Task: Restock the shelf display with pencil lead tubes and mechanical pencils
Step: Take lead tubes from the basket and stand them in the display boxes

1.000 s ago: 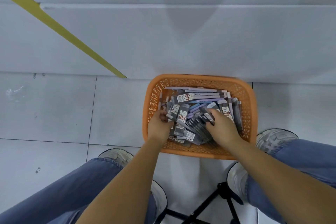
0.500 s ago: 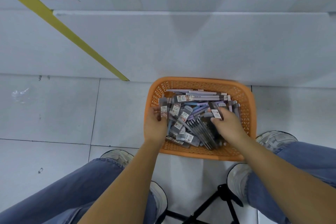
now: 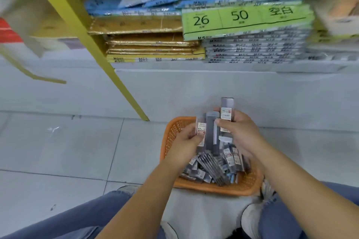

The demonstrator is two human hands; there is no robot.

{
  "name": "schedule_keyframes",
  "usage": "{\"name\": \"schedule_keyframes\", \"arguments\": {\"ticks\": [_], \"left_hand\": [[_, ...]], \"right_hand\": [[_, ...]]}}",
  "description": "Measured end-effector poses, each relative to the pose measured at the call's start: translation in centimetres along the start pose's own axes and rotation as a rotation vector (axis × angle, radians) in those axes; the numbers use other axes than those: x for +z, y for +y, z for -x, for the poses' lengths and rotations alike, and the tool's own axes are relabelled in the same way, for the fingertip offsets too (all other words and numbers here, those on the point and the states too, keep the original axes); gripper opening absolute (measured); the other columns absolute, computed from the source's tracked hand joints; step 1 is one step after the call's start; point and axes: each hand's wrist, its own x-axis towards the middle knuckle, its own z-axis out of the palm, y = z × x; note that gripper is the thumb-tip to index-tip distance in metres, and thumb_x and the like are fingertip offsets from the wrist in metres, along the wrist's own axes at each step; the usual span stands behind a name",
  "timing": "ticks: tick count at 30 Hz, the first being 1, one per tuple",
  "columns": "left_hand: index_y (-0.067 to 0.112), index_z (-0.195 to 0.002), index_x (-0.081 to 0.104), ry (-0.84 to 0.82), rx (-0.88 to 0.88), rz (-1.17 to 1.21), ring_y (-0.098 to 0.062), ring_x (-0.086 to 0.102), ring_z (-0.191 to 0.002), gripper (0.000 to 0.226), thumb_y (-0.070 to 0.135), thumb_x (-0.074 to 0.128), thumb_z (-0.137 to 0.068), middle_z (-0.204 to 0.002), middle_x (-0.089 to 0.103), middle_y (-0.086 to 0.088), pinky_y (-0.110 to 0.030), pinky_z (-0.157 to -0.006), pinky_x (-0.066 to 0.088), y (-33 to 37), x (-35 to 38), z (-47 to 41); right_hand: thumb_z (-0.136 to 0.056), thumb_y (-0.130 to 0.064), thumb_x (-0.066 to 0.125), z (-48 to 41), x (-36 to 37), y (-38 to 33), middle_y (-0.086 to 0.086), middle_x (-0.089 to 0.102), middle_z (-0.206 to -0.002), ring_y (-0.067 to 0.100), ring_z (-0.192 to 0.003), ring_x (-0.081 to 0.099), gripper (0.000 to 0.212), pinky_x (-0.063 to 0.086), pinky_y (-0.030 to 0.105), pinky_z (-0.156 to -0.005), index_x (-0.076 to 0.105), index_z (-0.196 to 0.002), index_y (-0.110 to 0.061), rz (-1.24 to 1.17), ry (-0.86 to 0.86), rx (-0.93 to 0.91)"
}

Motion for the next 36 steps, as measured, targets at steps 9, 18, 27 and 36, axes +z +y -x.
{"name": "schedule_keyframes", "arguments": {"ticks": [9,18,27,36], "left_hand": [[0.022,-0.13,0.051,-0.165,0.151,-0.017,-0.025,0.073,-0.105,0.032,0.02,0.062,-0.1,-0.123,0.07,-0.006,-0.041,-0.087,0.061,11.1,-0.4,5.6],[0.039,-0.109,0.066,-0.086,0.305,-0.216,-0.01,0.069,-0.096,0.016,0.029,0.065,-0.097,-0.1,0.077,0.011,-0.024,-0.077,0.054,21.6,-2.4,8.5],[0.024,-0.127,0.057,-0.028,0.463,0.126,-0.027,0.074,-0.102,0.036,0.018,0.069,-0.094,-0.115,0.074,-0.009,-0.045,-0.08,0.062,25.1,-3.6,7.8],[0.035,-0.12,0.062,0.08,0.542,0.136,-0.016,0.074,-0.094,0.032,0.023,0.07,-0.092,-0.107,0.077,0.003,-0.026,-0.068,0.058,26.4,-5.2,8.1]], "right_hand": [[-0.092,0.004,0.056,6.1,3.5,-11.3,-0.003,0.075,-0.089,0.012,-0.08,0.07,0.028,0.055,0.024,-0.063,0.066,-0.106,-0.017,-0.129,-0.133,-0.285],[-0.091,-0.012,0.065,9.6,3.6,-23.0,-0.002,0.075,-0.103,0.015,-0.096,0.071,0.023,0.056,0.03,-0.083,0.07,-0.105,-0.03,0.188,-0.217,-0.52],[-0.09,-0.015,0.067,9.2,2.1,-26.5,-0.001,0.071,-0.085,0.02,-0.061,0.064,0.032,0.047,0.031,-0.049,0.056,-0.116,-0.032,0.401,-0.305,-0.544],[-0.079,-0.022,0.08,9.7,3.1,-27.1,-0.016,0.066,-0.064,0.007,-0.045,0.055,0.022,0.043,0.022,-0.042,0.068,-0.088,-0.038,0.545,-0.168,-0.628]]}}
